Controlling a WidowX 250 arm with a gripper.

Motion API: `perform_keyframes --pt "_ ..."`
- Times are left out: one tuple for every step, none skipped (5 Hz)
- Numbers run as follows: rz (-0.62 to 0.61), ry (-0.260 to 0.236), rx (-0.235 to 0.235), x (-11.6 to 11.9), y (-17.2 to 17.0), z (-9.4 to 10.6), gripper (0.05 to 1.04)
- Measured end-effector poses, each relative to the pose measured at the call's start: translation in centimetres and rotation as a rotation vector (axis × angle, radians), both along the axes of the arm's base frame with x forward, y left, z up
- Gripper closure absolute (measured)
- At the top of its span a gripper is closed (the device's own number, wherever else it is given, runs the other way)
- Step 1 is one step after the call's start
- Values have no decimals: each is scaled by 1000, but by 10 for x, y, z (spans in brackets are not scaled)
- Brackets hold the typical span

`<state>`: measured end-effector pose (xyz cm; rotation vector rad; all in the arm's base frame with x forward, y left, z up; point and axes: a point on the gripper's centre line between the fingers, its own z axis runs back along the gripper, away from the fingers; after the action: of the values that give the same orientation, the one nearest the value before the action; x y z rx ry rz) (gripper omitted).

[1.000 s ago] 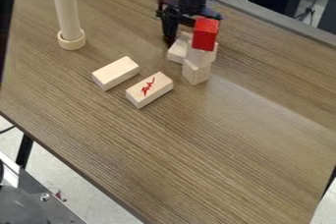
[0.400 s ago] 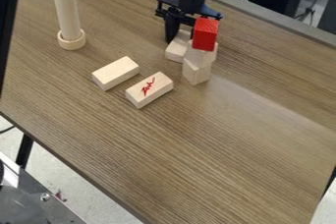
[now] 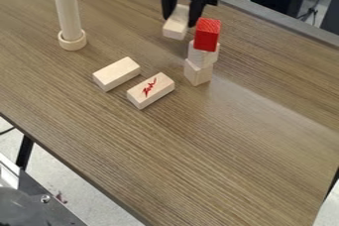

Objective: Take the rectangle from the top of the table and put it on the rectangle below

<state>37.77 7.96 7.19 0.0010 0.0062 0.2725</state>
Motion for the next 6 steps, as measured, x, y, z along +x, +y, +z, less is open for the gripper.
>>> perform_keyframes --pt "3 39 -7 -9 4 -3 523" --pt "-35 110 15 -18 12 -5 523" --pt "-123 175 40 -25 20 -15 522" --pt "-300 221 80 -34 29 -22 523" --pt "-462 177 27 -47 27 -33 523" --pt "-487 100 -17 -55 31 -24 523"
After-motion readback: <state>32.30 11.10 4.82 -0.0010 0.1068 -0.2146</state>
